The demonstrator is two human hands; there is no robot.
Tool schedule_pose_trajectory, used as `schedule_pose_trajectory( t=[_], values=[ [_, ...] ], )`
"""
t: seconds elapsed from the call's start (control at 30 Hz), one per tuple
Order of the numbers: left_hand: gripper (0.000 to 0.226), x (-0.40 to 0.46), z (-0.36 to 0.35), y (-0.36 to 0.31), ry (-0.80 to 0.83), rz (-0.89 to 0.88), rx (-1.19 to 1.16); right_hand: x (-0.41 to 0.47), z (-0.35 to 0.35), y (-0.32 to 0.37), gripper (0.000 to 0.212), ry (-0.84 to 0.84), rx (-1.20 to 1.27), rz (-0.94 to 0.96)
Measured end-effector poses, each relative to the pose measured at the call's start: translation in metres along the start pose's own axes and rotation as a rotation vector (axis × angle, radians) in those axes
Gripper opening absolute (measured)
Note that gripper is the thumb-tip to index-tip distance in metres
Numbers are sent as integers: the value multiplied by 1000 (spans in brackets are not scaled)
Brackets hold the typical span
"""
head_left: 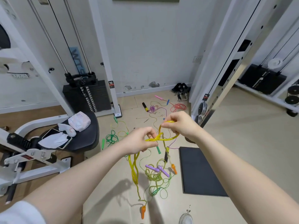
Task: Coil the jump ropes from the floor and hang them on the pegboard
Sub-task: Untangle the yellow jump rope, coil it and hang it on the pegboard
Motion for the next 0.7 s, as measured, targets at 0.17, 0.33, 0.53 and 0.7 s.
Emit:
schedule_pose_trajectory(
  t=[0.17,0.33,0.53,0.7],
  values=[
    [13,4,6,-5,-17,-61,-157,-15,-1,-24,27,-114,416,-251],
    [13,7,25,-19,-196,-243,-60,-11,-11,-24,30,-206,713,-360],
    [20,14,19,-13,-122,-72,-514,-9,-13,-19,15,-172,559,-304],
    [30,13,11,-18,151,36,-729,-6,-6,-13,20,-51,190,-66]
  ],
)
Point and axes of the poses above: each hand's wrist, its own x-axis towards the middle knuckle, its own z-axis out of the back of the hand, y = z × x, the point moved 7 cm from there along x, towards the middle knuckle, and after that the axes turned 14 degrees about z, right-handed, at the moved point
